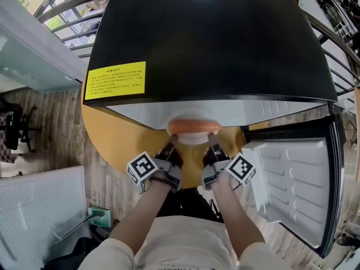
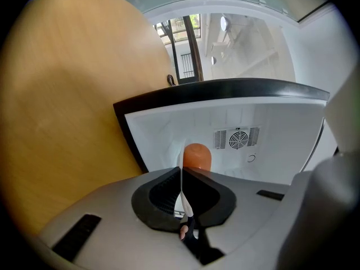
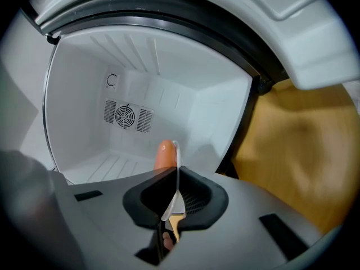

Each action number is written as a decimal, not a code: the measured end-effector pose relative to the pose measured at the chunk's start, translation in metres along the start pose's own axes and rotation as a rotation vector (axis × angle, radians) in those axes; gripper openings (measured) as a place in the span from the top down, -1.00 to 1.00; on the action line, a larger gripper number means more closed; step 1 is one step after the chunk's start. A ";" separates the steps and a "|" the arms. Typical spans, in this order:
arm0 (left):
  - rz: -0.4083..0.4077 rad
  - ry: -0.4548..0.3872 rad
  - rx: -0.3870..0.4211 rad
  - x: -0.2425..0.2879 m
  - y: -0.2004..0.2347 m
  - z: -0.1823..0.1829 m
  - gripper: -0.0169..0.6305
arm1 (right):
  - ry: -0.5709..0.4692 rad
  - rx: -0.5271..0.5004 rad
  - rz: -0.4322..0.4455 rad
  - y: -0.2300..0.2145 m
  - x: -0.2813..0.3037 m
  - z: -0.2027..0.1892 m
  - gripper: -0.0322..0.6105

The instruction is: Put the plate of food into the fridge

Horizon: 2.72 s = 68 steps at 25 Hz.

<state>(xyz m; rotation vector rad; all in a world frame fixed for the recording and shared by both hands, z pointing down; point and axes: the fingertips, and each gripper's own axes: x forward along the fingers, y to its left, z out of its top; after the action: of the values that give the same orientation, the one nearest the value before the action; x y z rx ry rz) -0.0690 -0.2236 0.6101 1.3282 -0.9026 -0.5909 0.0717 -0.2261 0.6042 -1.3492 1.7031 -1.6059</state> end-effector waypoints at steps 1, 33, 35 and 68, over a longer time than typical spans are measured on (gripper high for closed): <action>0.010 -0.004 -0.002 0.002 0.003 0.001 0.85 | -0.005 -0.001 -0.003 -0.001 0.003 0.001 0.79; 0.095 -0.129 -0.008 0.069 0.034 0.033 0.85 | -0.115 -0.015 -0.058 -0.036 0.071 0.035 0.79; 0.098 -0.132 -0.006 0.071 0.034 0.034 0.85 | -0.114 -0.018 -0.062 -0.036 0.074 0.037 0.79; 0.131 -0.087 0.084 0.073 0.036 0.033 0.77 | -0.096 -0.273 -0.202 -0.040 0.075 0.040 0.58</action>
<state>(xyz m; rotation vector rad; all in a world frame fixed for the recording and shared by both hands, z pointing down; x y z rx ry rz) -0.0605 -0.2945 0.6614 1.3148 -1.0871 -0.5167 0.0863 -0.3040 0.6539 -1.7507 1.8268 -1.4209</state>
